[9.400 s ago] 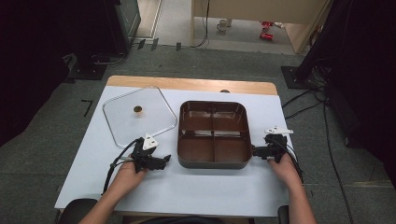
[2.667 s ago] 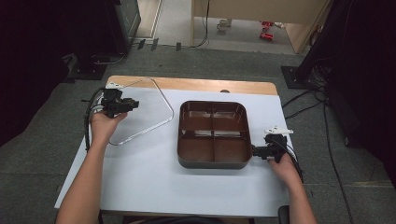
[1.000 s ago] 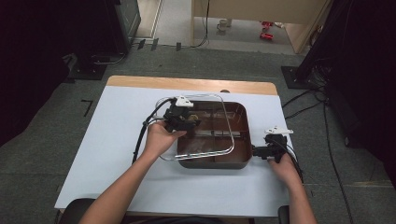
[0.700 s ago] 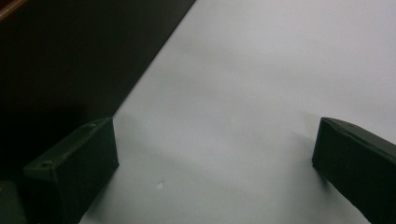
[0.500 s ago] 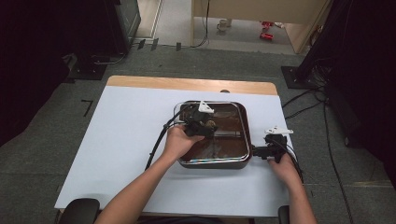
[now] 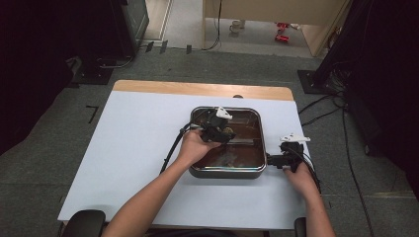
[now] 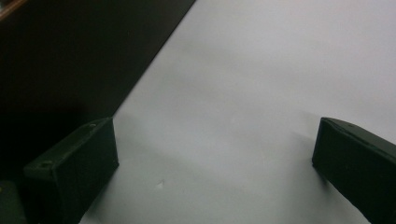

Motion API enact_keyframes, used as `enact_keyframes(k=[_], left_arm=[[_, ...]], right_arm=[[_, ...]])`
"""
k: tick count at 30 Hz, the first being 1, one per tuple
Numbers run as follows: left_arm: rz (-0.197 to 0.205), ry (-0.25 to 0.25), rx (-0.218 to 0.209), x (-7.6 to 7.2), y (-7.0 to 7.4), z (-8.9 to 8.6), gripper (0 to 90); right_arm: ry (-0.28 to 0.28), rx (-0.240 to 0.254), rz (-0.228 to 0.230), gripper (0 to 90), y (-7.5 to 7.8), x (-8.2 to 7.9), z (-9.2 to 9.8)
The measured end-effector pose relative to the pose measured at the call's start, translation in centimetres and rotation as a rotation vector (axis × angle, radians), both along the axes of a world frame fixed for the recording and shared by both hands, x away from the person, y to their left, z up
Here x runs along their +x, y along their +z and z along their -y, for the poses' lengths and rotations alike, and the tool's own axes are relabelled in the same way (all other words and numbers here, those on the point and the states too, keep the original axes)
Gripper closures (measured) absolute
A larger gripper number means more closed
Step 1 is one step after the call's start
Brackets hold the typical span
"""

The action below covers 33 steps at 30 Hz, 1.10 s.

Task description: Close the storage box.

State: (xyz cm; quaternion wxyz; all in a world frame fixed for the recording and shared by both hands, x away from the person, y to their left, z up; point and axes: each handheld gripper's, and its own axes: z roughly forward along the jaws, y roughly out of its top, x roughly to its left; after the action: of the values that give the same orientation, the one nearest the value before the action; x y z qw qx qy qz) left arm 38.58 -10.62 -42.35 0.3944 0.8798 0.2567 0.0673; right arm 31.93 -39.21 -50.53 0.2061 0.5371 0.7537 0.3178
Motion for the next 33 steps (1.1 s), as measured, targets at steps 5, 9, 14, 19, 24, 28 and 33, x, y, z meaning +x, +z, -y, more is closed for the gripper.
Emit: enact_keyframes(k=[5, 9, 14, 19, 24, 28, 33], left_arm=[[-0.013, -0.002, -0.036, 0.2, -0.4, -0.3, 59.2], [0.016, 0.0, -0.022, 0.0, -0.4, -0.1, 58.6], [-0.027, 0.008, -0.081, 0.3, 0.0, -0.5, 49.7], [-0.01, -0.015, -0.025, -0.1, 0.5, -1.2, 41.6], [-0.008, -0.032, -0.017, -0.4, 0.9, -2.2, 39.5], [-0.008, -0.018, -0.04, -0.8, 1.2, -3.3, 39.2], [-0.008, -0.024, -0.045, -1.6, 1.3, -4.7, 33.9]], right_arm=[[0.0, 0.0, 0.0, 0.0, 0.0, 0.0, 0.0], [0.0, 0.0, 0.0, 0.0, 0.0, 0.0, 0.0], [0.0, 0.0, 0.0, 0.0, 0.0, 0.0, 0.0], [0.0, 0.0, 0.0, 0.0, 0.0, 0.0, 0.0], [0.001, -0.001, 0.0, 0.0, 0.0, 0.0, 0.0], [0.001, -0.001, 0.001, 0.0, 0.0, 0.0, 0.0], [0.001, -0.001, 0.001, 0.0, 0.0, 0.0, 0.0]])
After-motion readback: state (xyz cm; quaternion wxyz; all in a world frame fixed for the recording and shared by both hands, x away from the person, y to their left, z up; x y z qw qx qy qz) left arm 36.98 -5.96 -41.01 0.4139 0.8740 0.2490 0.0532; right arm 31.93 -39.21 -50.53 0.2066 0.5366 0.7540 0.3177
